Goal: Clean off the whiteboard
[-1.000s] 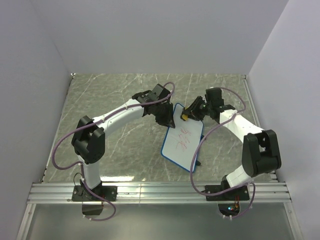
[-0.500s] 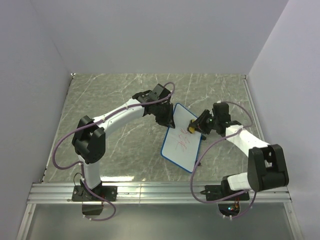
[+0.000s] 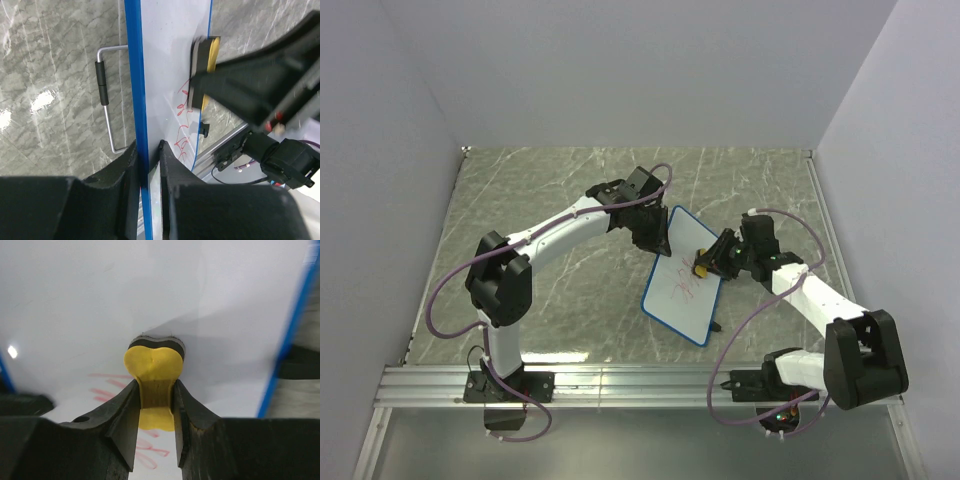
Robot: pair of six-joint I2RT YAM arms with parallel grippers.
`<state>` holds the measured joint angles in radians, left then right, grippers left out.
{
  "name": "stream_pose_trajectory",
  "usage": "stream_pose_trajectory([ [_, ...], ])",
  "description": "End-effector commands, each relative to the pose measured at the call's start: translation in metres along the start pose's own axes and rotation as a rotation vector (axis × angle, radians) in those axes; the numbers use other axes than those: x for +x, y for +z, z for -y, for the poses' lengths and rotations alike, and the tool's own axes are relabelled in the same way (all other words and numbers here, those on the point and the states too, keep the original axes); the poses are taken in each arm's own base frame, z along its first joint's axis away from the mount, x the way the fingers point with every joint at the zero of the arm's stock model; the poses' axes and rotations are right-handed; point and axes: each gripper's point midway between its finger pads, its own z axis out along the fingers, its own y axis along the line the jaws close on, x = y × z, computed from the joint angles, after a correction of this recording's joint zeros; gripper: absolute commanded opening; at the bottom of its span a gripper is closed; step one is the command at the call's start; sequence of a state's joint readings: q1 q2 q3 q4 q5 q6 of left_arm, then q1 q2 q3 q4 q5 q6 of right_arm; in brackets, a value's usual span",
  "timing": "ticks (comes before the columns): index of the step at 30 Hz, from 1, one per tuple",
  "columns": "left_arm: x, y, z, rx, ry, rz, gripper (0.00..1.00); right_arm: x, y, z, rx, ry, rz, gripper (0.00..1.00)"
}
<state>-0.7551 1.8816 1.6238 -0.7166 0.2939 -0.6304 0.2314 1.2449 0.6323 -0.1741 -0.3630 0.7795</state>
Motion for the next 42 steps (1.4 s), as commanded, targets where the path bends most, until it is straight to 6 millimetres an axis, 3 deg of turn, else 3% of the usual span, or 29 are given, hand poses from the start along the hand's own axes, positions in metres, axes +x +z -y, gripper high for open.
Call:
stream_pose_trajectory([
  [1, 0.019, 0.024, -0.016, -0.083, 0.072, -0.060, 0.00, 0.011, -0.011, -0.053, -0.136, -0.077, -0.058, 0.00],
  [6, 0.022, 0.025, -0.015, -0.088, 0.073, -0.064, 0.00, 0.008, -0.015, -0.104, -0.223, -0.132, -0.060, 0.00],
  [11, 0.023, 0.024, -0.012, -0.088, 0.073, -0.060, 0.00, 0.005, -0.009, -0.119, -0.233, -0.141, -0.071, 0.00],
  [14, 0.024, 0.023, -0.013, -0.093, 0.072, -0.062, 0.00, 0.006, -0.003, -0.112, -0.206, -0.146, -0.075, 0.00],
  [17, 0.024, 0.022, -0.013, -0.095, 0.074, -0.059, 0.00, 0.014, 0.006, -0.088, -0.144, -0.148, -0.085, 0.00],
  [20, 0.024, 0.021, -0.014, -0.099, 0.074, -0.058, 0.00, 0.032, 0.013, -0.044, -0.033, -0.155, -0.110, 0.00],
  [24, 0.025, 0.021, -0.015, -0.101, 0.073, -0.062, 0.00, 0.049, 0.012, 0.000, 0.048, -0.145, -0.128, 0.00],
  [30, 0.026, 0.024, -0.015, -0.099, 0.075, -0.065, 0.00, 0.054, 0.001, 0.052, 0.138, -0.099, -0.124, 0.00],
  [36, 0.024, 0.026, -0.014, -0.097, 0.079, -0.070, 0.00, 0.056, -0.004, 0.064, 0.166, -0.096, -0.144, 0.00],
  [42, 0.022, 0.028, -0.012, -0.089, 0.079, -0.069, 0.00, 0.050, -0.014, 0.033, 0.073, -0.143, -0.125, 0.00],
])
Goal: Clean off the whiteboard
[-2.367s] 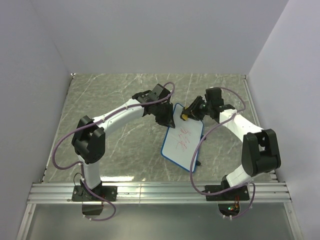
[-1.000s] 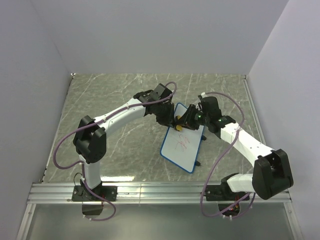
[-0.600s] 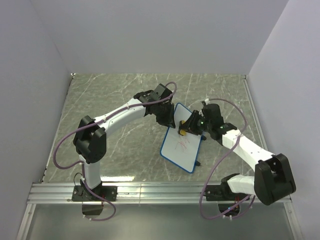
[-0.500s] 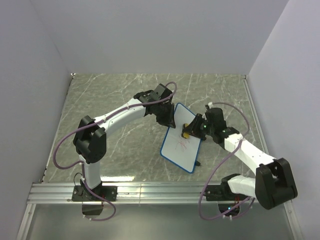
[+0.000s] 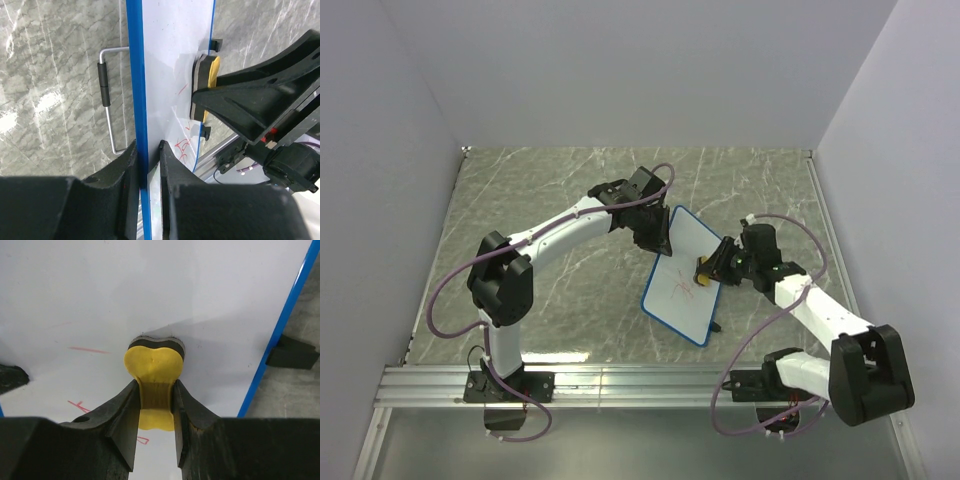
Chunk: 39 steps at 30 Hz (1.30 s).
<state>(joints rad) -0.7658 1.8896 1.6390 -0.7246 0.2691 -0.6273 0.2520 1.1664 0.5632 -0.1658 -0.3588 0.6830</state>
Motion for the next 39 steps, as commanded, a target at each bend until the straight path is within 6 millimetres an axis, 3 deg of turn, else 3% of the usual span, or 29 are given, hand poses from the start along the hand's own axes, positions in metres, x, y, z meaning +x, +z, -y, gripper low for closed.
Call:
stream_pose_trajectory([
  [1, 0.023, 0.027, -0.012, -0.068, 0.069, -0.075, 0.00, 0.038, -0.010, 0.009, 0.049, -0.044, -0.124, 0.00],
  [7, 0.024, 0.029, -0.010, -0.055, 0.061, -0.078, 0.00, 0.024, -0.017, -0.045, -0.107, -0.070, -0.091, 0.00],
  [11, 0.025, 0.030, -0.009, -0.048, 0.058, -0.076, 0.00, -0.006, -0.017, -0.075, -0.136, -0.089, -0.050, 0.00],
  [17, 0.027, 0.028, -0.007, -0.055, 0.070, -0.070, 0.00, -0.032, -0.004, -0.086, -0.084, -0.126, -0.043, 0.00],
  [21, 0.029, 0.026, -0.007, -0.054, 0.068, -0.064, 0.00, -0.028, 0.006, -0.073, -0.040, -0.122, -0.076, 0.00],
  [24, 0.029, 0.024, -0.007, -0.054, 0.071, -0.059, 0.00, -0.013, 0.006, -0.054, -0.012, -0.110, -0.095, 0.00],
  [31, 0.034, 0.019, -0.012, -0.064, 0.081, -0.058, 0.00, 0.046, -0.001, 0.020, 0.111, -0.045, -0.173, 0.00],
  [34, 0.036, 0.018, -0.014, -0.063, 0.084, -0.060, 0.00, 0.067, -0.004, 0.039, 0.148, -0.020, -0.219, 0.00],
  [39, 0.039, 0.016, -0.015, -0.059, 0.088, -0.061, 0.00, 0.078, -0.005, 0.044, 0.144, 0.002, -0.247, 0.00],
])
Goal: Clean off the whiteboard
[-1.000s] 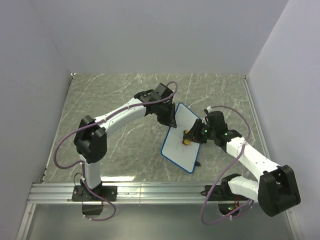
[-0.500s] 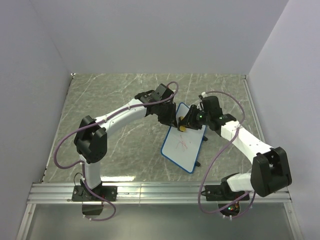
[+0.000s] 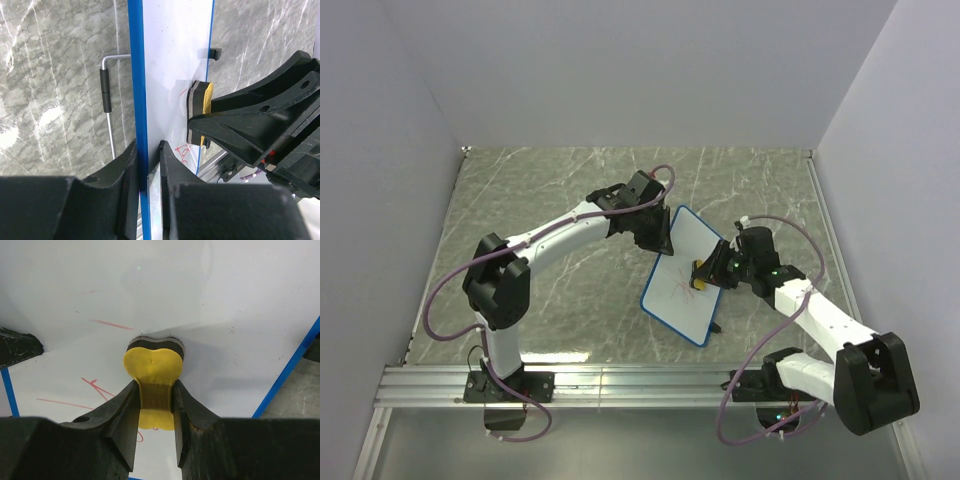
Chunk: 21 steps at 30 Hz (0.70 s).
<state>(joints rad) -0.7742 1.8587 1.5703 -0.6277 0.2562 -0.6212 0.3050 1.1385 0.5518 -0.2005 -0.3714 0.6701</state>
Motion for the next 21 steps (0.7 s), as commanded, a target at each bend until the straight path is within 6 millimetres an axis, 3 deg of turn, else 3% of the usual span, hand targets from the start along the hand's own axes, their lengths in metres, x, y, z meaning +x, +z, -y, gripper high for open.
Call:
stream_pose_trajectory([
  [1, 0.043, 0.010, -0.016, -0.079, 0.061, -0.114, 0.00, 0.056, 0.001, 0.045, 0.151, 0.054, -0.186, 0.00],
  [6, 0.044, 0.008, -0.014, -0.072, 0.067, -0.117, 0.00, 0.026, 0.004, 0.021, 0.126, 0.050, -0.137, 0.00],
  [9, 0.045, 0.007, -0.014, -0.076, 0.075, -0.119, 0.00, -0.012, 0.007, -0.010, 0.084, 0.031, -0.089, 0.00],
  [12, 0.045, 0.006, -0.015, -0.084, 0.081, -0.121, 0.00, -0.037, 0.012, -0.030, 0.064, 0.025, -0.072, 0.00],
  [15, 0.045, 0.005, -0.013, -0.077, 0.086, -0.122, 0.00, -0.052, 0.019, -0.041, 0.057, 0.021, -0.070, 0.00],
  [21, 0.046, 0.003, -0.013, -0.080, 0.090, -0.122, 0.00, -0.055, 0.035, -0.043, 0.055, 0.030, -0.108, 0.00],
])
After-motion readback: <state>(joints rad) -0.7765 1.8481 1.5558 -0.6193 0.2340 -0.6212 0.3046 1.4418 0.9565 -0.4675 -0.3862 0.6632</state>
